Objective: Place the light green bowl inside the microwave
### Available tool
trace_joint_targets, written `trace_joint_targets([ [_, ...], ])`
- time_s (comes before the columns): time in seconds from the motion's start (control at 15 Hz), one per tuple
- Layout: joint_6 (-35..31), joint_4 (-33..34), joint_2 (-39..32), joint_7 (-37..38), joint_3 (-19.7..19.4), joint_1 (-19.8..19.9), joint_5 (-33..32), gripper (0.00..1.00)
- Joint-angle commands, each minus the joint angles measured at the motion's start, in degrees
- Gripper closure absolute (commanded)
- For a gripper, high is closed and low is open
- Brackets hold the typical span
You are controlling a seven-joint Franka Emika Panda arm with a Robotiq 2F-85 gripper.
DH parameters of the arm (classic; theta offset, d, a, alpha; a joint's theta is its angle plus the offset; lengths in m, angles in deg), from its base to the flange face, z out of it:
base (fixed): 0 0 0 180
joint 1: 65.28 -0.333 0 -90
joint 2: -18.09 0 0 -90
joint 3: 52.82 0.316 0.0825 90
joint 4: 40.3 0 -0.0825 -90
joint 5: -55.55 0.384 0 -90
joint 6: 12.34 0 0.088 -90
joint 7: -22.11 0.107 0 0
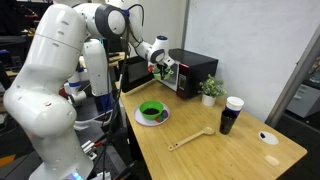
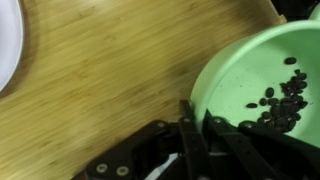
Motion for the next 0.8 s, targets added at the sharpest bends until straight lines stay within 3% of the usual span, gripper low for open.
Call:
trace_joint_targets([
  [0.0, 2.49, 3.04, -1.54, 1.14, -0.02, 0.79, -0.47, 0.98],
  [0.73, 3.75, 4.18, -2.39, 0.94, 0.41, 2.24, 0.07, 0.98],
])
